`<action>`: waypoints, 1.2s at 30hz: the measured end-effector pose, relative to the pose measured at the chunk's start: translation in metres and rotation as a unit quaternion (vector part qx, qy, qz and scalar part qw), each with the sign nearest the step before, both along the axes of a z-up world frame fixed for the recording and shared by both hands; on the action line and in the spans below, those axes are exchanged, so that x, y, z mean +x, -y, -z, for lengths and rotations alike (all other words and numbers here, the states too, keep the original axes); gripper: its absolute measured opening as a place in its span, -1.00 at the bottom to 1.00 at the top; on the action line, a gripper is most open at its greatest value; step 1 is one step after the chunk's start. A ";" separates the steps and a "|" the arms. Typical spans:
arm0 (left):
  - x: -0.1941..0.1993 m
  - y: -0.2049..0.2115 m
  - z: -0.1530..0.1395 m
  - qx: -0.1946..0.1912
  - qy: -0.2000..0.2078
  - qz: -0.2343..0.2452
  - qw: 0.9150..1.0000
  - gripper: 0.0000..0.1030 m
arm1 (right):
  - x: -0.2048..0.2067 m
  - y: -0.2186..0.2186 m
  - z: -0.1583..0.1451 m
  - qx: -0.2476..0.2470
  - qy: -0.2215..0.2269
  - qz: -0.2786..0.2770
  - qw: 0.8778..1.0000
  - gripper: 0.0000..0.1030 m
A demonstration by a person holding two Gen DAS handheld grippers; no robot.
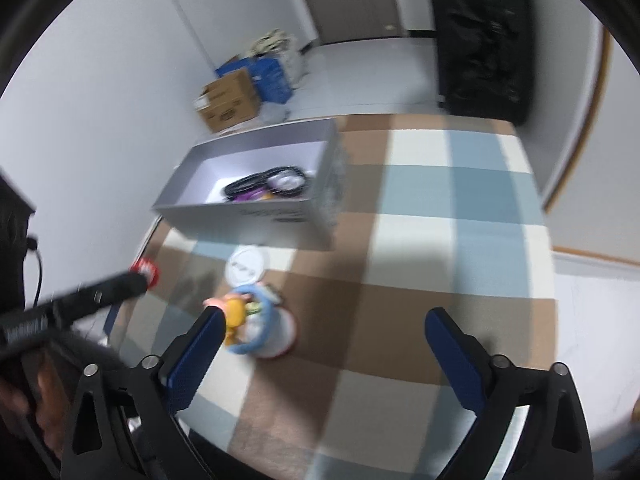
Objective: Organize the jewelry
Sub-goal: 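Lift the red clip with the left tool while the right tool grasps the pink doll figure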
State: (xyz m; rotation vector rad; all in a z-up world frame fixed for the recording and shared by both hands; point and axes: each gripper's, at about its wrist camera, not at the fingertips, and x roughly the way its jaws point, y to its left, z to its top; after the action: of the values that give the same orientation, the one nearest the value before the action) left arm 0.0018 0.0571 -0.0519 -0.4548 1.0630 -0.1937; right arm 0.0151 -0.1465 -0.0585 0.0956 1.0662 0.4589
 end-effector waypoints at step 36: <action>0.016 -0.036 0.012 -0.042 -0.035 -0.032 0.998 -0.55 | -0.013 -0.093 0.015 -0.067 0.071 -0.164 0.982 -0.36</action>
State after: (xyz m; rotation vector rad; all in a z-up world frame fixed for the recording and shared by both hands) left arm 0.0177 0.0931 -0.0637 -0.5740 1.1099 -0.1682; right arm 0.0018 -0.0538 -0.0730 -0.2329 0.9718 0.6796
